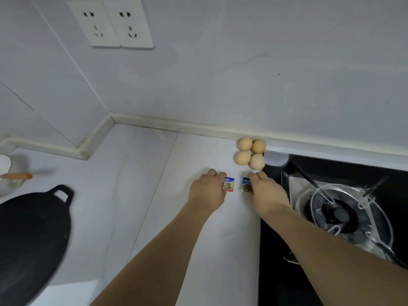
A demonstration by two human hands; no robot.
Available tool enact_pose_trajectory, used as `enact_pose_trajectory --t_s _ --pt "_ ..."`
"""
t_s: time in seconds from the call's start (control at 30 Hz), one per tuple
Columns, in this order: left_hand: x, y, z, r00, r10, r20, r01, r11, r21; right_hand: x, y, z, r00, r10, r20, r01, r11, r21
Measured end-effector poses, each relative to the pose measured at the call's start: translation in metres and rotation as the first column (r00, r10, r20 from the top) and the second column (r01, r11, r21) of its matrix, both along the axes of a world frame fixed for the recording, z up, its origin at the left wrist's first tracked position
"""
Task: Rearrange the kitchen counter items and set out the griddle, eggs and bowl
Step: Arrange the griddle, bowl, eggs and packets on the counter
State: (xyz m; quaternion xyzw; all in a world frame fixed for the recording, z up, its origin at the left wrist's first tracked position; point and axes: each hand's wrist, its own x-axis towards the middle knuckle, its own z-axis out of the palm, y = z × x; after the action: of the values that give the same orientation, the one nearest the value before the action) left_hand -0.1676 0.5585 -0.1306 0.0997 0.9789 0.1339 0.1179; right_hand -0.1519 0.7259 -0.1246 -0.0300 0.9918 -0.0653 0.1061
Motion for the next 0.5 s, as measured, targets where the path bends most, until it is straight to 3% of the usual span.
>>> enact_pose_trajectory --t_s 0.1,0.3,0.5 --pt "-0.011 0.011 -0.003 1.000 0.024 -0.016 -0.024 1.000 -0.001 -0.007 0.008 -0.006 0.999 -0.053 -0.003 0.053 0.998 -0.042" --pt "-0.016 0.029 -0.009 0.984 0.176 -0.003 -0.173 0.974 0.149 -0.014 0.013 -0.010 0.979 -0.206 -0.015 0.201 0.968 -0.151" --pt "-0.016 0.046 -0.010 0.969 0.237 -0.064 -0.226 0.963 0.144 -0.007 0.018 -0.014 0.977 -0.213 -0.028 0.204 0.961 -0.185"
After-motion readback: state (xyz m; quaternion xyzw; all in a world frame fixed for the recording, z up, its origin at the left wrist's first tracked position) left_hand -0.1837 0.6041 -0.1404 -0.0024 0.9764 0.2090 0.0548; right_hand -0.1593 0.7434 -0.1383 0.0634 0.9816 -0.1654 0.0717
